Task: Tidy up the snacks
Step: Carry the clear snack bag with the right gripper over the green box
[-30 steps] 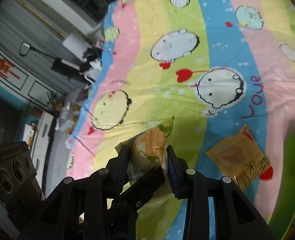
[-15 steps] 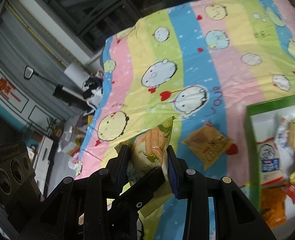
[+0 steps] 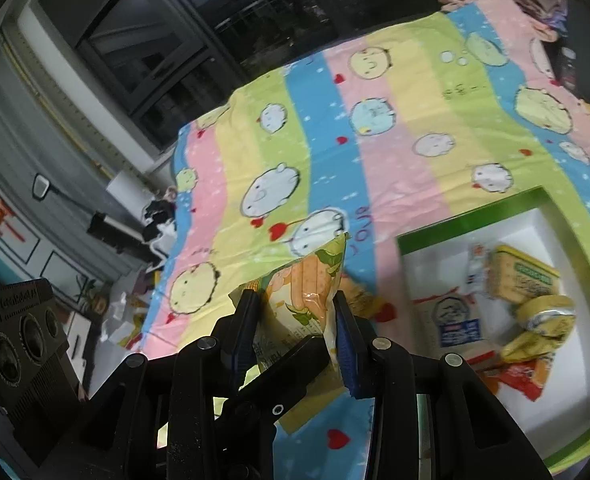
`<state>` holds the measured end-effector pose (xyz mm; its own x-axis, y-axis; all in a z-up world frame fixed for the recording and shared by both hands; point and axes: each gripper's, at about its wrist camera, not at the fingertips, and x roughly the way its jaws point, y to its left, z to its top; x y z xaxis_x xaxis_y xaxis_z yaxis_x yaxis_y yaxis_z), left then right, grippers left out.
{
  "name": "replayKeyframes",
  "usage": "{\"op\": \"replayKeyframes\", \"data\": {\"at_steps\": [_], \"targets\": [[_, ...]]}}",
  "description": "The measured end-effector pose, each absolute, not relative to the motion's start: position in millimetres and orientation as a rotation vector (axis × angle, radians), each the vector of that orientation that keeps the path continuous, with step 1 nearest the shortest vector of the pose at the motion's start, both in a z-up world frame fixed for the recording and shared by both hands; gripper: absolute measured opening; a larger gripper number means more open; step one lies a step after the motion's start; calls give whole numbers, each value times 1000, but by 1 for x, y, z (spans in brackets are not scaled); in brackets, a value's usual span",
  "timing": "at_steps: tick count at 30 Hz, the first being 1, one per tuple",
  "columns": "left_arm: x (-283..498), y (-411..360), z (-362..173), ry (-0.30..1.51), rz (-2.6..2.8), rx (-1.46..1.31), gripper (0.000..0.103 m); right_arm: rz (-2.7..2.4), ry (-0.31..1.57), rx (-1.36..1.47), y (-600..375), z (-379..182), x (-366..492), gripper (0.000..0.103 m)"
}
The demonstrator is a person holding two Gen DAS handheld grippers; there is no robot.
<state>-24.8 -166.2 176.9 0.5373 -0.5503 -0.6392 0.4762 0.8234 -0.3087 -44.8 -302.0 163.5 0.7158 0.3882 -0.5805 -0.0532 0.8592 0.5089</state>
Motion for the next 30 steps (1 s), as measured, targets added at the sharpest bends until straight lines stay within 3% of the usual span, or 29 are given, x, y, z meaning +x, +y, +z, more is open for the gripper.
{"op": "replayKeyframes", "data": {"at_steps": [30], "targets": [[-2, -262, 145, 927, -803, -20, 31, 44, 784, 631, -397, 126, -47, 39]]}}
